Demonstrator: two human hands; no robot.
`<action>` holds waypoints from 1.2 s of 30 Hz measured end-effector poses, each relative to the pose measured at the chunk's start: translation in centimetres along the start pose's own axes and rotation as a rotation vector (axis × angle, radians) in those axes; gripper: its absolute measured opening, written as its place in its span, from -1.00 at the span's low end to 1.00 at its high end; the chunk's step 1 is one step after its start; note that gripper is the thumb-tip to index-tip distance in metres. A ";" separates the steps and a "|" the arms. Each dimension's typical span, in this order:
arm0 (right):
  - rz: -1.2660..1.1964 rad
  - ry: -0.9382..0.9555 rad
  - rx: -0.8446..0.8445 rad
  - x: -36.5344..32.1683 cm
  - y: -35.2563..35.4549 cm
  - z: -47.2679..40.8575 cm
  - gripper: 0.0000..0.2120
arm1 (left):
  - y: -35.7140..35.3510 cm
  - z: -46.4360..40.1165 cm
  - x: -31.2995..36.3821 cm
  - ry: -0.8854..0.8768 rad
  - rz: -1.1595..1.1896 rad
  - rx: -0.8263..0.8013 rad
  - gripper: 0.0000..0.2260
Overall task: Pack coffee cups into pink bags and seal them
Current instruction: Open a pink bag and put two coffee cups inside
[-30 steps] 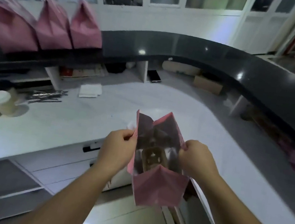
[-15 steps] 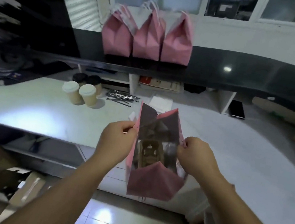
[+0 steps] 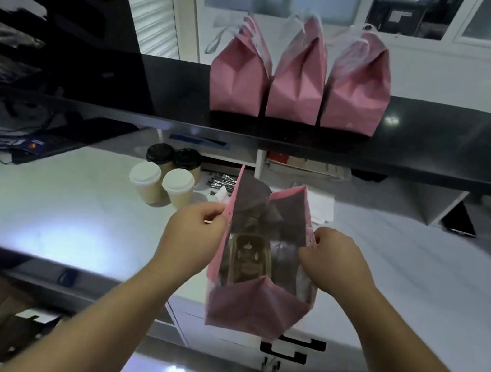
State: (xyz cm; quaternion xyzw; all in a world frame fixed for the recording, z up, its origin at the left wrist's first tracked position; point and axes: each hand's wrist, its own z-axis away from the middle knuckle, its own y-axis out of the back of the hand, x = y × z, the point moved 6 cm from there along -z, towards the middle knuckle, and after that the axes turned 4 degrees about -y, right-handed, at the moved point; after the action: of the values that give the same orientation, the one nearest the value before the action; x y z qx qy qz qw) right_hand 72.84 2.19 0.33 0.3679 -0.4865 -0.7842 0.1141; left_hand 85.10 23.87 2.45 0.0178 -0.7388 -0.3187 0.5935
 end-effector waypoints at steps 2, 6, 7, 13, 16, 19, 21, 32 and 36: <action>0.004 -0.014 0.012 -1.8 -0.8 -0.9 -0.83 | 1.3 -2.1 -1.3 -0.007 -0.004 -0.022 -0.74; 0.028 -0.034 0.043 -4.2 -2.4 -3.0 -0.78 | 2.9 -5.8 -3.3 -0.013 -0.017 -0.059 -0.73; 0.035 -0.042 0.044 -4.6 -2.7 -3.5 -0.77 | 3.1 -6.5 -3.6 -0.014 -0.021 -0.067 -0.73; 0.069 -0.061 0.036 -6.5 -3.8 -6.6 -0.76 | 3.4 -10.2 -4.8 -0.015 -0.001 -0.090 -0.78; 0.075 -0.045 0.007 -7.4 -4.3 -8.3 -0.75 | 2.7 -11.5 -5.0 0.016 0.001 -0.078 -0.79; 0.080 -0.022 -0.051 -7.8 -4.9 -9.4 -0.72 | 2.0 -12.2 -5.1 0.066 0.022 -0.064 -0.79; 0.088 0.006 -0.073 -7.8 -4.9 -10.1 -0.69 | 1.9 -12.6 -5.4 0.093 0.040 -0.041 -0.86; 0.114 0.055 -0.110 -6.6 -3.5 -13.3 -0.57 | 2.5 -15.5 -5.9 0.006 0.008 0.088 -0.87; 0.110 0.041 -0.101 -6.4 -3.9 -13.9 -0.57 | 4.1 -19.4 -10.3 0.160 0.078 0.132 -0.88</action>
State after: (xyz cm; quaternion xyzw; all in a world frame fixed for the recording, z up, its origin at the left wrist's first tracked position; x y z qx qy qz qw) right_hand 87.60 -1.85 -3.53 0.3504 -0.4632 -0.7927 0.1853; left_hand 106.85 22.58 -2.64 0.0535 -0.7084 -0.2435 0.6603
